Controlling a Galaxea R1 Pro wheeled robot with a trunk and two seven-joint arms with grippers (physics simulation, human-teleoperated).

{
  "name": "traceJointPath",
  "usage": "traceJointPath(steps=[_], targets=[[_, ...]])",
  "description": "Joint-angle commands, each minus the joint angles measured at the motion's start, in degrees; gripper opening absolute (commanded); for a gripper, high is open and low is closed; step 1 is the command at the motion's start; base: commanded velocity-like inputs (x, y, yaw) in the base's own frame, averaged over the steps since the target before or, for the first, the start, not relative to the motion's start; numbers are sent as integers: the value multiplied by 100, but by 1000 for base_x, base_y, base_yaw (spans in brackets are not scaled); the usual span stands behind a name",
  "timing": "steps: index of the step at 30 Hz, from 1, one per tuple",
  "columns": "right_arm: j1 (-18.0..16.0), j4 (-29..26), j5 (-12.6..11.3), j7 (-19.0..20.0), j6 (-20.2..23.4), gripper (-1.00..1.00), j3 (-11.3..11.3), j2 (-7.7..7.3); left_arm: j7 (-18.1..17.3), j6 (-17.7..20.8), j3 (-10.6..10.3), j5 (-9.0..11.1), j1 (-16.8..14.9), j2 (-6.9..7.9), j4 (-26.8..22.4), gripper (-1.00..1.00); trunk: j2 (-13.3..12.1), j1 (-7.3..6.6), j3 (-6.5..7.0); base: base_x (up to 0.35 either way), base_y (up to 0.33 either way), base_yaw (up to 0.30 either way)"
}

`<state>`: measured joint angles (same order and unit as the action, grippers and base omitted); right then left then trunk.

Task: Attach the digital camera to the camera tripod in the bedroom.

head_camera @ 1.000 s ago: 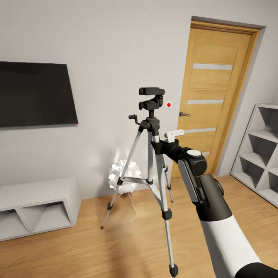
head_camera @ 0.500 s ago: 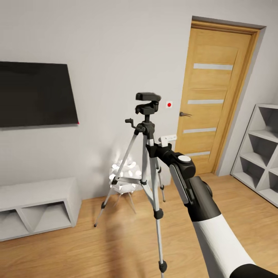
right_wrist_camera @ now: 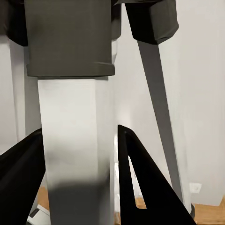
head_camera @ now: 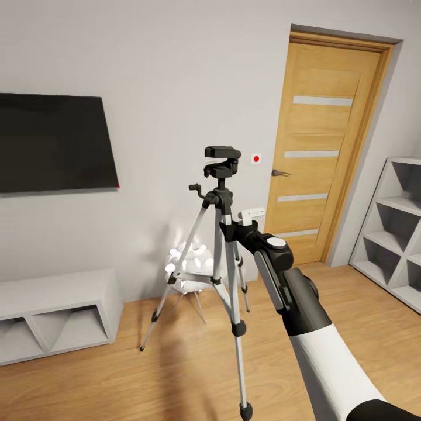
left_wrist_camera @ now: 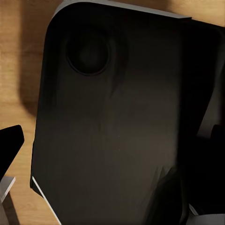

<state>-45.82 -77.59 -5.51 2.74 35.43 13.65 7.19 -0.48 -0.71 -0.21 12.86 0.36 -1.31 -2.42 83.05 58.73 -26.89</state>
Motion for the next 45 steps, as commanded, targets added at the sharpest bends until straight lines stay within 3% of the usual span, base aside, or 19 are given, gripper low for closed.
traceJointPath(steps=[1, 25, 26, 45], targets=[[-6, -7, -51, -16, 24, -100, -4, 2, -5, -8, -5, 41, 4, 0, -8, 100, 3, 0, -4, 0, 0, 0], [-6, 388, -48, 15, 0, -100, -10, -3, -5, -8, -5, 41, 5, 0, -9, 100, 3, 0, -4, 0, 0, 0], [-6, 391, -47, 15, 0, 100, -10, -4, -5, -8, -5, 41, 5, 0, -8, 100, 3, 0, -4, 0, 0, 0], [-6, 580, -47, 16, -10, 100, -11, -6, -4, -8, -5, 41, 6, 0, -6, 100, 3, 0, -4, 0, 0, 0]])
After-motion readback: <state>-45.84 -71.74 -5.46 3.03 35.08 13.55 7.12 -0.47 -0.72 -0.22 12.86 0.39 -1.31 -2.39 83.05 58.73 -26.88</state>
